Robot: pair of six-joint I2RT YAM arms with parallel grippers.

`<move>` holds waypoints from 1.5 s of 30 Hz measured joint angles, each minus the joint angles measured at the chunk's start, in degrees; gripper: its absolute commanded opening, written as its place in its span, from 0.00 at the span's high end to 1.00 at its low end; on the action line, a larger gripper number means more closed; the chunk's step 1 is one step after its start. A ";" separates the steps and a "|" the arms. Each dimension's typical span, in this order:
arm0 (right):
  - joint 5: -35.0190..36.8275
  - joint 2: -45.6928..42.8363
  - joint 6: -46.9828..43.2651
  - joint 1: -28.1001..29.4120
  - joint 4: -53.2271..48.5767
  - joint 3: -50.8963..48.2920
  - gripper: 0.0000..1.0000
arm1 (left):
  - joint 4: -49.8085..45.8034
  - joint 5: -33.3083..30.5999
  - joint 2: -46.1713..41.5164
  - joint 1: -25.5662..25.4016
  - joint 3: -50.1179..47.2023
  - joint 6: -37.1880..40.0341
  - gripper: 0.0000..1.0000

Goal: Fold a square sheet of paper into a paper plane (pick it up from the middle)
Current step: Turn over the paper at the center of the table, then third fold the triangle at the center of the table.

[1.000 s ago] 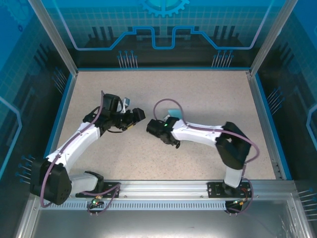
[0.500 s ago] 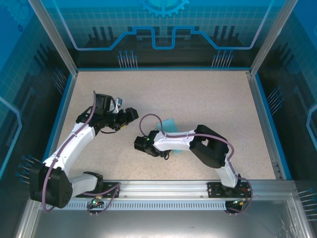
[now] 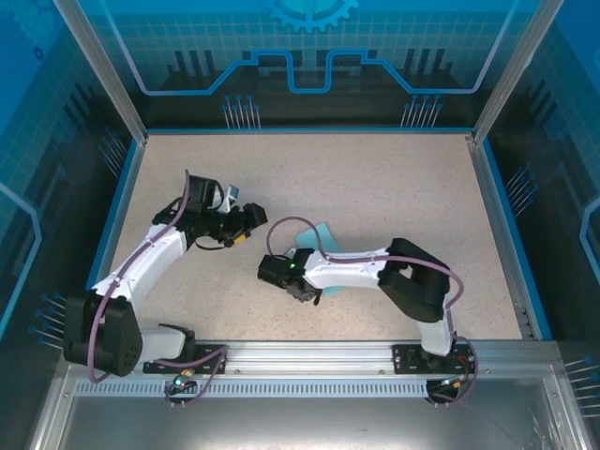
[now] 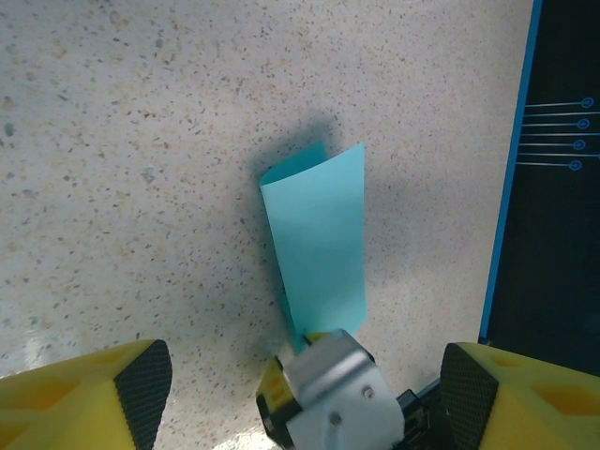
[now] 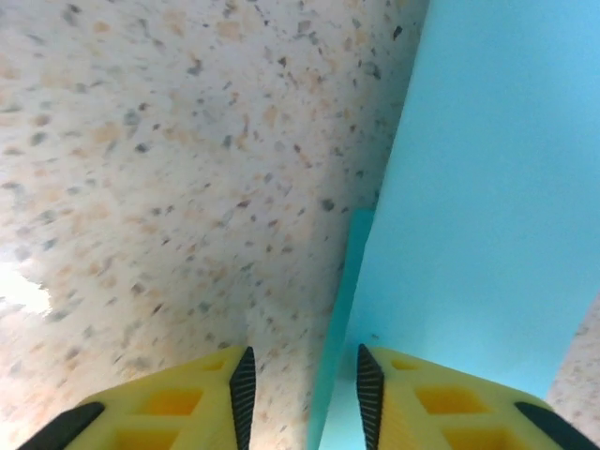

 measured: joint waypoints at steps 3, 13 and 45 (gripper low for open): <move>-5.86 -7.58 -1.36 -2.40 5.25 -5.79 0.53 | 1.73 1.29 0.85 0.00 -0.02 -0.22 0.21; -28.52 -24.81 -2.29 -22.23 20.68 -20.98 0.53 | 9.88 1.66 3.50 -7.82 -2.32 -5.25 0.23; -50.16 -24.96 -4.24 -44.02 28.39 -31.91 0.52 | 16.72 -3.08 29.24 -21.51 7.37 -6.82 0.50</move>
